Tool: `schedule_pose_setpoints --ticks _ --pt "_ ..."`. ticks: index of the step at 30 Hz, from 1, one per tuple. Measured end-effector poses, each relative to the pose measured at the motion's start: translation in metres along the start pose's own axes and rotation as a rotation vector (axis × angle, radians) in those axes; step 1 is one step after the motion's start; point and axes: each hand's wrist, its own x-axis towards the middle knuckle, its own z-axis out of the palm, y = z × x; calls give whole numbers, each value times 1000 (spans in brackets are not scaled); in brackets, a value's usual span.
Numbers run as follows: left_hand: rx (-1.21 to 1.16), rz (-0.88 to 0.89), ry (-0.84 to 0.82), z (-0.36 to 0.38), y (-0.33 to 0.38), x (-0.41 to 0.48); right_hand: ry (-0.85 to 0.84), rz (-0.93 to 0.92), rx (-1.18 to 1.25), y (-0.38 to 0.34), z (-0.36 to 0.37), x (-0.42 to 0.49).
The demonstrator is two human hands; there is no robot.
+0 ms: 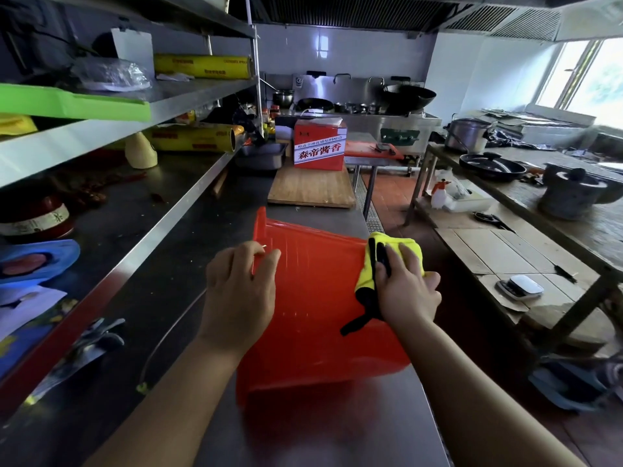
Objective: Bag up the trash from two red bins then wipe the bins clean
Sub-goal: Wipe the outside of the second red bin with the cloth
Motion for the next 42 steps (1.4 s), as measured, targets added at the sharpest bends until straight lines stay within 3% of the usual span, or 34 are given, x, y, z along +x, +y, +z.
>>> schedule_pose_setpoints --ticks 11,27,34,42 --pt "-153 -307 -417 -9 9 -16 -10 26 -3 -10 1 -5" --pt "-445 -519 -389 -22 3 26 -101 -563 88 -107 0 -72" --pt "-450 -547 -397 -20 -5 29 -109 -510 51 -105 10 -63" --pt "-457 -641 -325 -12 -5 32 -66 -147 33 -38 6 -12"
